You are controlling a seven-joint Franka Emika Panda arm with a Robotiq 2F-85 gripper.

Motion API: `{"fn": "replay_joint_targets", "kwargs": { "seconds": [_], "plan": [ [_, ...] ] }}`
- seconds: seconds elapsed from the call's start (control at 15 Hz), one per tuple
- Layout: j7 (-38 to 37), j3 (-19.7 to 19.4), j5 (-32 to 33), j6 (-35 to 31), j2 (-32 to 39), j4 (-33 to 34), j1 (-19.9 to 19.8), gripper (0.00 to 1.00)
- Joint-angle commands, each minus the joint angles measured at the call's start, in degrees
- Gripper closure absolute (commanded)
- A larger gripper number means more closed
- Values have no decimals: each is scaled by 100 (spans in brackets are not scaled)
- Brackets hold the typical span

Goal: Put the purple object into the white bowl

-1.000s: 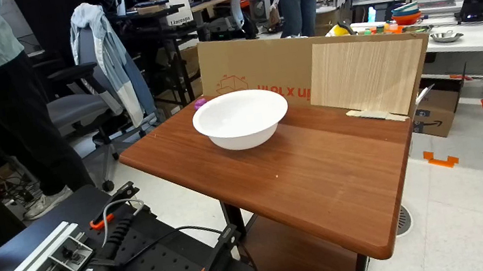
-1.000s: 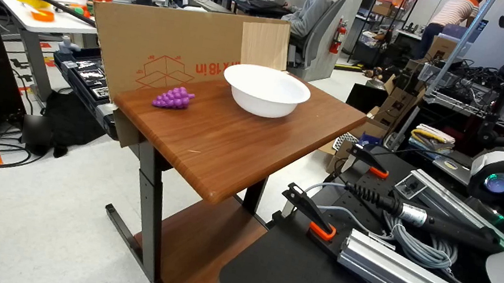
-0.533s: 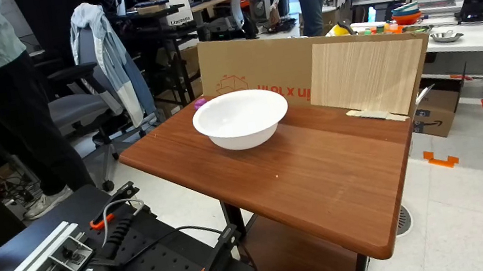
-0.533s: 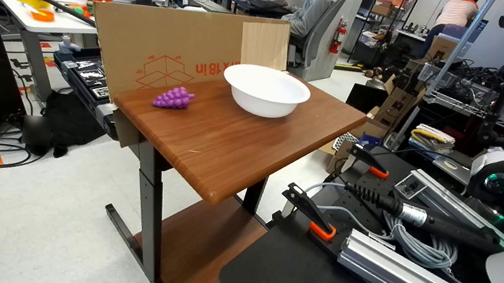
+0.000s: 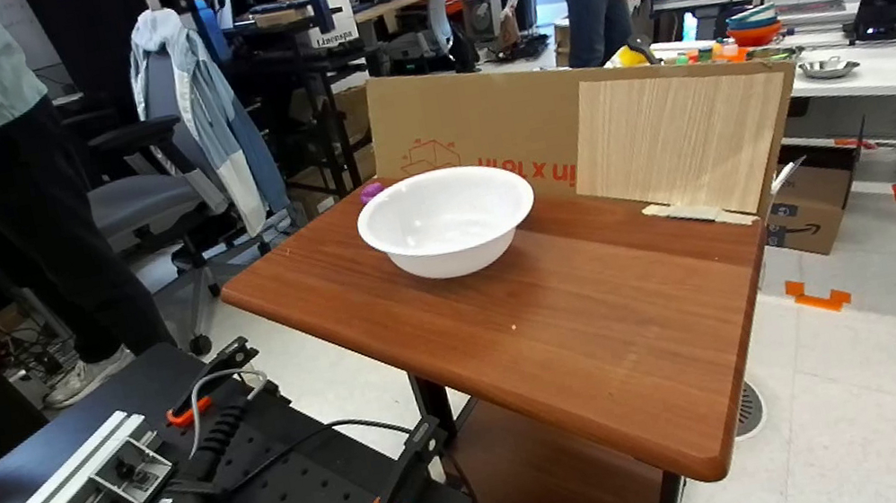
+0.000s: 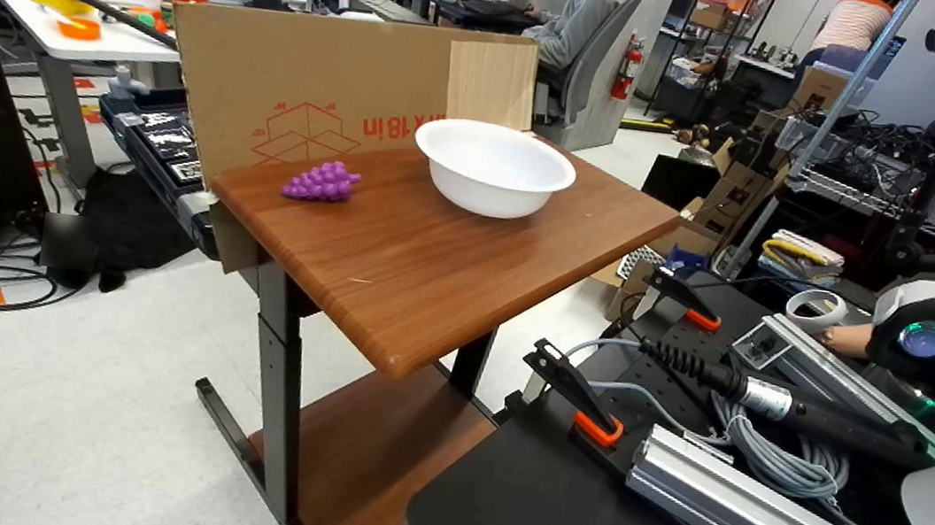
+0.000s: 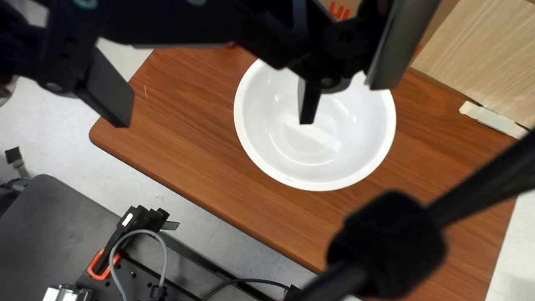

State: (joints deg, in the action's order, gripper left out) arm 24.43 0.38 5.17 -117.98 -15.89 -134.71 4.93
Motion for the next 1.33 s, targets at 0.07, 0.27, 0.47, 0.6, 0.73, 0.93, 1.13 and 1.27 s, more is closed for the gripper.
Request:
{"fn": "replay_joint_targets", "kwargs": {
  "seconds": [0.07, 0.27, 0.47, 0.6, 0.73, 0.93, 1.13, 1.27],
  "plan": [
    [855, 51, -163, 931, 1753, 1676, 96, 0],
    [921, 251, 155, 1868, 2605, 2631, 45, 0],
    [1119, 516, 351, 3034, 3580, 3855, 105, 0],
    [905, 549, 244, 2513, 3172, 3247, -5, 0],
    [812, 623, 333, 2682, 3516, 3685, 73, 0],
    [779, 637, 364, 2716, 3675, 3864, 98, 0],
    [620, 680, 151, 1860, 3825, 3978, 79, 0],
    [484, 720, 197, 1312, 3992, 4097, 161, 0]
  ]
}}
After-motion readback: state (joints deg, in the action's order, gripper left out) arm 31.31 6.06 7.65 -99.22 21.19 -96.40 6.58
